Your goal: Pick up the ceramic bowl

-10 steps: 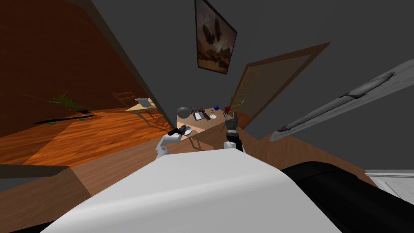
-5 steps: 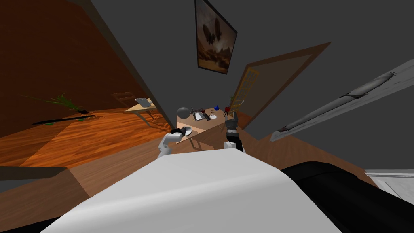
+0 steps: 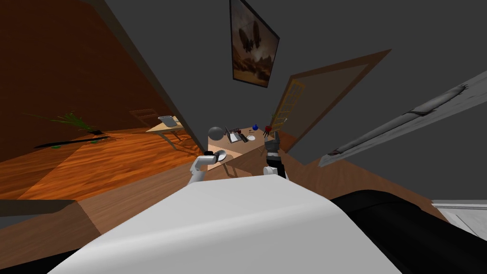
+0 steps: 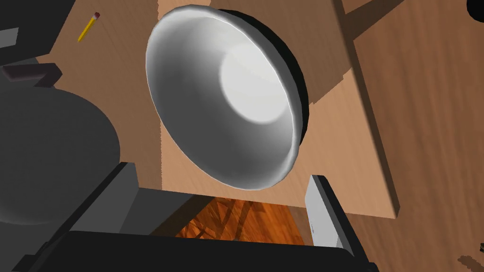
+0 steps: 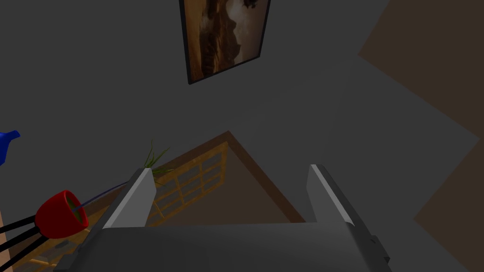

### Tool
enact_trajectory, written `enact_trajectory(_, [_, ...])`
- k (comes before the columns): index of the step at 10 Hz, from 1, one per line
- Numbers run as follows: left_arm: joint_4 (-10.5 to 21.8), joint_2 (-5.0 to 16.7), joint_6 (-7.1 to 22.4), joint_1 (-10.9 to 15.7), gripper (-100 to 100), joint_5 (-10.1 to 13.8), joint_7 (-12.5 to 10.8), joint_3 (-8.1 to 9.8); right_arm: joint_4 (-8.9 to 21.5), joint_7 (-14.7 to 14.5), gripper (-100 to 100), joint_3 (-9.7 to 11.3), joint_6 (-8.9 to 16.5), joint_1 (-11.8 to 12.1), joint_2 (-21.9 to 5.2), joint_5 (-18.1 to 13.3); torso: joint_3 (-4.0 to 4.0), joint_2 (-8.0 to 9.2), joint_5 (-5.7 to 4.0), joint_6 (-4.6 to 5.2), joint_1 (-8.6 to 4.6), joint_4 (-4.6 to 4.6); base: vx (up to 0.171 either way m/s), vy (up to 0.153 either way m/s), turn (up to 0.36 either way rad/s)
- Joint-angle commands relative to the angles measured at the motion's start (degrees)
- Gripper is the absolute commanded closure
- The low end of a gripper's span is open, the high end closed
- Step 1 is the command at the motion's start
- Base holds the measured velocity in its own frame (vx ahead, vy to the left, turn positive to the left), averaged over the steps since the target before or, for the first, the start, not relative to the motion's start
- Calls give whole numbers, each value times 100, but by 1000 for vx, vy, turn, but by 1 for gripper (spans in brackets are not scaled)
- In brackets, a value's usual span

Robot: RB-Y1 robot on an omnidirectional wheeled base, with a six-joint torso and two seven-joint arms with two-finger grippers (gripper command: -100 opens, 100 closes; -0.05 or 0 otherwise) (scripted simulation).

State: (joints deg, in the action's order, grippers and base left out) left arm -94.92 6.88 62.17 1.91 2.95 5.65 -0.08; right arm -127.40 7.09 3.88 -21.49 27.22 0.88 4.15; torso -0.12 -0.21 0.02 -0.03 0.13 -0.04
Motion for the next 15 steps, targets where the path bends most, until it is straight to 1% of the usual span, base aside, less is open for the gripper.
enact_trajectory(1, [206,-47,286,65,-100,-55,32,48,0,0,0,0,0,0,0,0,0,0,0,0,0,0,63,38,-6])
enact_trajectory(3, [452,-132,619,142,-100,-134,51,90,0,0,0,0,0,0,0,0,-3,-5,1,0,6,-1,76,51,-9])
enact_trajectory(5, [662,-224,843,171,-100,-194,66,121,0,0,0,0,0,0,0,0,-4,-7,1,-1,4,-2,72,32,-8])
enact_trajectory(7, [828,-303,982,147,-100,-232,77,139,0,0,0,0,0,0,0,0,-4,-6,0,-1,-2,-2,74,28,-9])
enact_trajectory(8, [750,-257,943,136,-100,-190,94,148,0,0,0,0,0,0,0,0,-4,-6,0,0,0,-2,31,14,-3])
enact_trajectory(9, [763,-260,957,138,0,-190,97,151,0,0,0,0,0,0,0,0,3,6,-1,0,-5,1,6,3,0])
enact_trajectory(10, [924,-262,799,146,-100,-197,87,146,0,0,0,0,0,-1,0,0,9,16,-2,0,-10,3,13,2,-7])
enact_trajectory(13, [1248,-268,485,163,-100,-211,67,138,0,0,0,0,0,-1,0,0,8,15,-2,0,-10,3,22,5,-8])
enact_trajectory(14, [1302,-269,432,165,-100,-213,64,137,0,0,0,0,0,-1,0,0,8,15,-2,0,-10,3,18,4,-3])
enact_trajectory(15, [1220,-263,502,146,-100,-203,73,139,0,0,0,0,0,-1,0,0,8,15,-2,0,-10,3,7,2,-1])
